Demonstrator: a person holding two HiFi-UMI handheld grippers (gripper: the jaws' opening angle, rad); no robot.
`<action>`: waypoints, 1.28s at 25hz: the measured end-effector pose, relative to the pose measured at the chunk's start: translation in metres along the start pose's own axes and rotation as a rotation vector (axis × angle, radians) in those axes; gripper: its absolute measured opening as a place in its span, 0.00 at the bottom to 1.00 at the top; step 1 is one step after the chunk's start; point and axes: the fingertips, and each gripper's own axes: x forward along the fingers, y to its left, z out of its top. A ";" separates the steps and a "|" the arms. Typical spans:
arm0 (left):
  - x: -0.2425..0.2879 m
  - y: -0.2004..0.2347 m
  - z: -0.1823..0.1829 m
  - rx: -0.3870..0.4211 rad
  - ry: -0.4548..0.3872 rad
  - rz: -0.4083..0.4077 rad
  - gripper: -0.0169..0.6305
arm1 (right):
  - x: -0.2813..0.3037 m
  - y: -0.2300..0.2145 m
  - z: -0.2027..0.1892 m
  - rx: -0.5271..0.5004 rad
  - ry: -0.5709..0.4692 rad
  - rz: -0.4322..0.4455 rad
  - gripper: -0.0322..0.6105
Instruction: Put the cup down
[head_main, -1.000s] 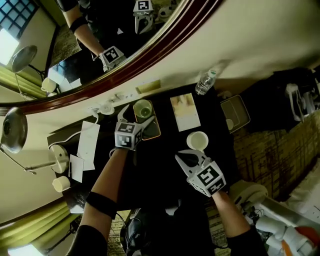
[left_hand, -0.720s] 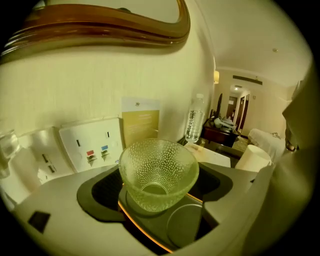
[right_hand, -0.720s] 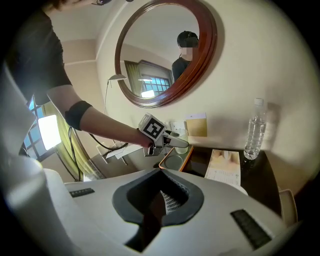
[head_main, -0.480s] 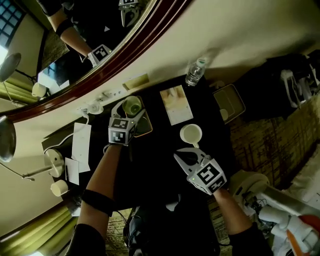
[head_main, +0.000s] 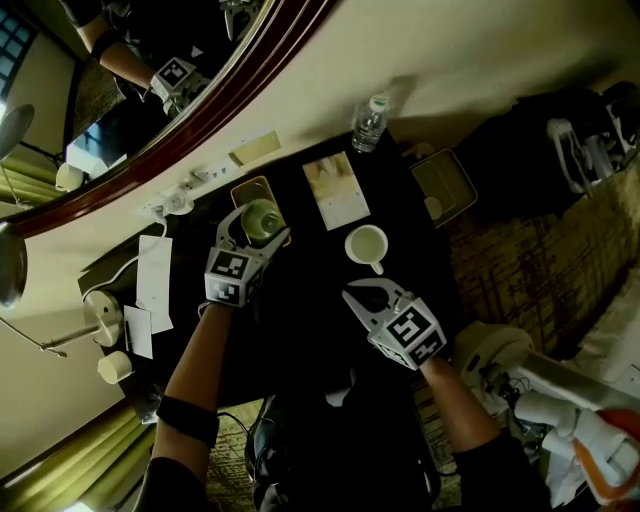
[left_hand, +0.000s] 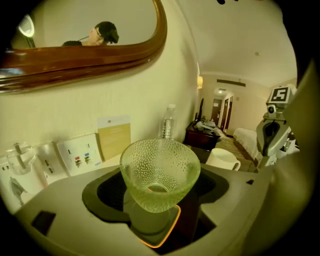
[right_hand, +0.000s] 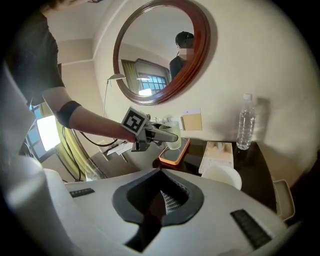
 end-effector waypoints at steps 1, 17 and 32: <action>-0.003 -0.011 0.001 0.008 0.001 -0.014 0.61 | -0.002 -0.001 -0.001 0.004 0.000 -0.006 0.06; -0.013 -0.114 -0.040 0.052 0.037 -0.146 0.61 | -0.027 -0.025 -0.025 0.052 0.002 -0.076 0.06; 0.001 -0.136 -0.083 0.058 0.084 -0.148 0.62 | -0.045 -0.038 -0.047 0.070 0.001 -0.103 0.06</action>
